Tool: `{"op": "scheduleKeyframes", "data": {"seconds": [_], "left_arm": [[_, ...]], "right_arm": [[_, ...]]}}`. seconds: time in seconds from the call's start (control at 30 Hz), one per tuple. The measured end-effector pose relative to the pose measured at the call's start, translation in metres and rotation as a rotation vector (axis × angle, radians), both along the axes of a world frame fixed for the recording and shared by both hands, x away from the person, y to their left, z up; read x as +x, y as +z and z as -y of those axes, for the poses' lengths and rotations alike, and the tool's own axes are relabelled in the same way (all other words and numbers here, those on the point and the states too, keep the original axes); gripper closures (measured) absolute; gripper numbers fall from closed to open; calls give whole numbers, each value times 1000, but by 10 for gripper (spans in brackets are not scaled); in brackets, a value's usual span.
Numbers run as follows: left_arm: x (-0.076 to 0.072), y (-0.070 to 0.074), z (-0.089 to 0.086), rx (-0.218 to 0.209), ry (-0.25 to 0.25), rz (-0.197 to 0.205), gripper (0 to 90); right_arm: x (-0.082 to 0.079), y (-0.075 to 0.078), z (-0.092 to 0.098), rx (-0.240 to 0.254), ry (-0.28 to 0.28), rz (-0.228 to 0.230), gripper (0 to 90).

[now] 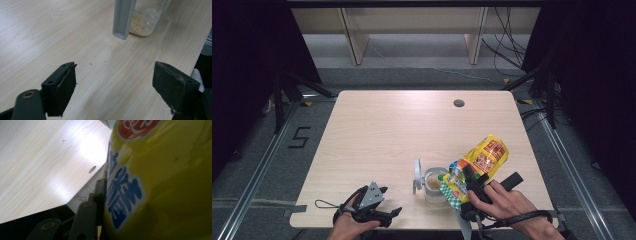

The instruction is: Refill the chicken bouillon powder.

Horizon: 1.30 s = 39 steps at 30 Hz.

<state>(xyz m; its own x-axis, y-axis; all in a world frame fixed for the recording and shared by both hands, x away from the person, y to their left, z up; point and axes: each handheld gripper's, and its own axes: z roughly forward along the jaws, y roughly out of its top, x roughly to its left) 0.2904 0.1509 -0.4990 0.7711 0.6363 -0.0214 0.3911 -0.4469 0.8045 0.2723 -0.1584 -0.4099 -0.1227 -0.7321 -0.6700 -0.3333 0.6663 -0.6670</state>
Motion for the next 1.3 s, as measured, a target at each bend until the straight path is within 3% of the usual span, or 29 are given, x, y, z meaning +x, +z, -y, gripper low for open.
{"op": "scheduleKeyframes", "data": {"seconds": [0.07,0.2,0.23,0.27,0.3,0.33,0.37,0.4,0.43,0.53,0.63,0.67,0.77,0.83,0.87,1.07,1.1,1.17,1.2,1.3], "left_arm": [[0,0,-1,15,-7,2,189],[0,0,0,3,-1,0,189],[1,1,-2,31,-14,3,189],[0,0,-1,9,-4,1,189],[0,0,-1,14,-6,2,189],[0,0,-1,13,-5,2,189],[0,0,-1,14,-6,2,189],[0,0,0,3,-2,0,189],[0,0,-1,9,-4,1,189],[0,0,-1,14,-6,1,189],[0,0,-1,13,-6,2,189],[1,1,-2,27,-13,2,189],[0,0,0,6,-3,1,190],[1,1,-2,28,-16,4,189],[0,0,-1,10,-4,1,189],[0,0,-1,14,-7,2,189],[0,0,-1,14,-7,2,189],[0,0,-1,14,-7,1,189],[0,0,-1,14,-6,1,189],[1,1,-2,28,-15,2,189]], "right_arm": [[0,0,0,2,2,0,726],[0,1,-1,-2,-6,-1,727],[0,1,0,5,0,-2,727],[0,1,-1,1,-6,0,728],[0,1,-1,0,-8,1,728],[0,0,0,16,15,26,728],[0,1,0,11,8,12,728],[0,0,0,17,24,37,728],[1,-1,1,24,42,24,728],[0,1,-1,0,-1,0,729],[-1,0,0,-3,7,22,730],[-1,1,-1,-9,1,12,730],[-2,1,0,-7,12,24,732],[-2,1,-1,-14,4,18,734],[-2,1,-1,-16,0,22,735],[-2,2,-1,-18,-3,22,737],[0,0,1,0,47,45,737],[1,0,1,-2,45,39,737],[-1,1,0,-13,4,16,738],[-1,1,0,-17,-1,11,739]]}}
